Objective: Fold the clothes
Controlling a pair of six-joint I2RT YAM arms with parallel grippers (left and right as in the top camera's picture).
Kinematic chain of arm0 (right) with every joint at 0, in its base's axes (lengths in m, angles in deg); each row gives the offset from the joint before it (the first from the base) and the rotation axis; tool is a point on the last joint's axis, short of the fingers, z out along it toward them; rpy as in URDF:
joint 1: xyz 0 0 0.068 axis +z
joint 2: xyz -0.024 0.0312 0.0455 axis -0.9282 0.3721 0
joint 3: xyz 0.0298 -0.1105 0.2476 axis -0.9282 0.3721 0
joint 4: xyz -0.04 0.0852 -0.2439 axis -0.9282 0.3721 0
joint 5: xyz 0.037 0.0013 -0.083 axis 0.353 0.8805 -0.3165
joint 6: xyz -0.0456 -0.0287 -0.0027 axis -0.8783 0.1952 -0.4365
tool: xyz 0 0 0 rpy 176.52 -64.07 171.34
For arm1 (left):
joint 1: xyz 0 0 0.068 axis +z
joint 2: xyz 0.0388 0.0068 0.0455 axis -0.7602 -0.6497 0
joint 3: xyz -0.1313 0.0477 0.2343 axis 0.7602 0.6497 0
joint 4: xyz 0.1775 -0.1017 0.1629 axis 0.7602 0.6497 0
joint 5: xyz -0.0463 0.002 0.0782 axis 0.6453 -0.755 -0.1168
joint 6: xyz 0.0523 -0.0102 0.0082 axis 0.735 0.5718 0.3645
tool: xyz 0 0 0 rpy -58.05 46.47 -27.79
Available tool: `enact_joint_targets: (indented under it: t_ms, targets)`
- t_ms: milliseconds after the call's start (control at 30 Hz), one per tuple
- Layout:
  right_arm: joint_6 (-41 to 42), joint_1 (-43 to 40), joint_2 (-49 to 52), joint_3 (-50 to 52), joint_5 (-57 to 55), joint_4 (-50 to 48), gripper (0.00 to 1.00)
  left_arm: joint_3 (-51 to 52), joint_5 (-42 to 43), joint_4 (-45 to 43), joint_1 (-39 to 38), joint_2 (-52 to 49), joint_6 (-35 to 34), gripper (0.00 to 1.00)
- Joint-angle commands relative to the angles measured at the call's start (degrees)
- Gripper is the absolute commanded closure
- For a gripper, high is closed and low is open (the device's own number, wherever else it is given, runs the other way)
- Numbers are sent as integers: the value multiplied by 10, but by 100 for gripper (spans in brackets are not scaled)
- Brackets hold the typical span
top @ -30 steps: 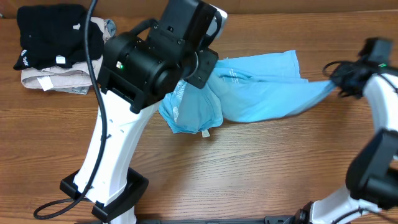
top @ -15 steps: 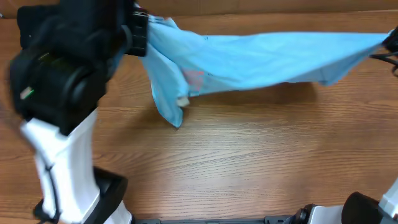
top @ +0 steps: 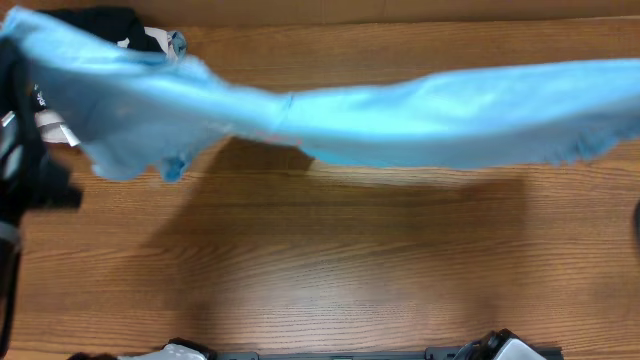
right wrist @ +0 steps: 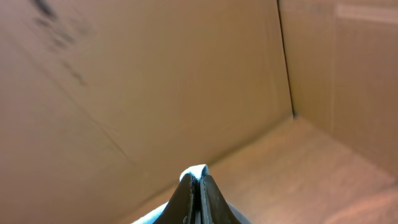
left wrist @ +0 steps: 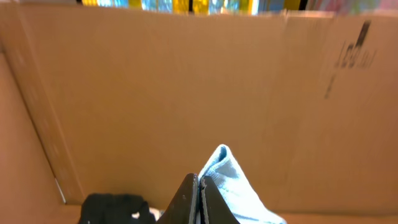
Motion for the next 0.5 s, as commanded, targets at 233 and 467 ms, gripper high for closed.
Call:
enact_joint_targets:
  t_ms: [233, 467]
  targets:
    - [-9, -9, -64, -12, -6, -2, 96, 2, -16, 8, 5, 40, 2, 96]
    - [-24, -9, 1, -12, 17, 1, 96, 19, -19, 6, 6, -16, 23, 96]
